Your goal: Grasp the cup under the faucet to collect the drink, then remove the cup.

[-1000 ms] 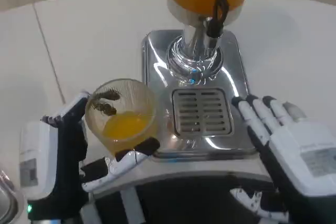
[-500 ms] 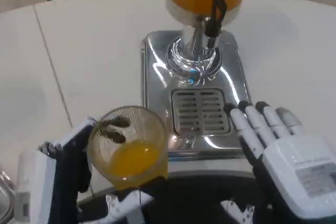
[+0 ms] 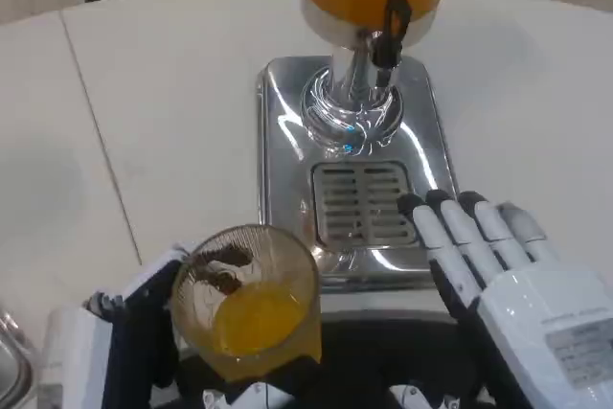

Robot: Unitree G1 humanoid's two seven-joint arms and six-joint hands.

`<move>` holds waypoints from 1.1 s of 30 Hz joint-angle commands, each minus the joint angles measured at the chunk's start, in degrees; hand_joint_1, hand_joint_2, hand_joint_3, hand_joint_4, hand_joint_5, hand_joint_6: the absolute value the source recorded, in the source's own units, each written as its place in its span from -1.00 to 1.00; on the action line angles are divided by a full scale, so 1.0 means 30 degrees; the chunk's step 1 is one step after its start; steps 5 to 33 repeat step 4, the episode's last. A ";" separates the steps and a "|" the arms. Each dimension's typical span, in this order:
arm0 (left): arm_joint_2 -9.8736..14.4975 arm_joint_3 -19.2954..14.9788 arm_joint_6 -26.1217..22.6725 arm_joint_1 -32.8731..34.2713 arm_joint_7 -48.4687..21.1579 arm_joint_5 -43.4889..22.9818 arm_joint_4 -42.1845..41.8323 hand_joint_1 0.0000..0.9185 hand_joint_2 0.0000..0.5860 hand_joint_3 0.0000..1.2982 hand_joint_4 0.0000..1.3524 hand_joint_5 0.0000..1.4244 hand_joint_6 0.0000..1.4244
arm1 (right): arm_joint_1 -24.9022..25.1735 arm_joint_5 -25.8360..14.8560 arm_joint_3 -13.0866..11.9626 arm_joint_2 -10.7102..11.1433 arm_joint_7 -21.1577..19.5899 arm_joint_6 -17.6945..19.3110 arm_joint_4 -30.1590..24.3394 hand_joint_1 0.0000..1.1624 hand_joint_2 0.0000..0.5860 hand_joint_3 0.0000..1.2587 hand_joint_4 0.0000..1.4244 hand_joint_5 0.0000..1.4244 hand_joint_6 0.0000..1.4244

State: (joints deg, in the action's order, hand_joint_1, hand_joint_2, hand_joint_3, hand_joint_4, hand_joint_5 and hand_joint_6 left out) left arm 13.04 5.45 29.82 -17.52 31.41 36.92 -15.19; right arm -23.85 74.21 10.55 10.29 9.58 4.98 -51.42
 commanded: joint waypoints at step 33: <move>-0.0347 -0.0163 0.0740 0.0083 -0.0143 0.0258 -0.0566 0.27 -0.72 0.69 0.79 1.00 1.00 | -0.0180 -0.0111 -0.0082 -0.0408 0.0991 0.0293 -0.0792 -0.27 0.37 -1.00 -1.00 -1.00 -0.98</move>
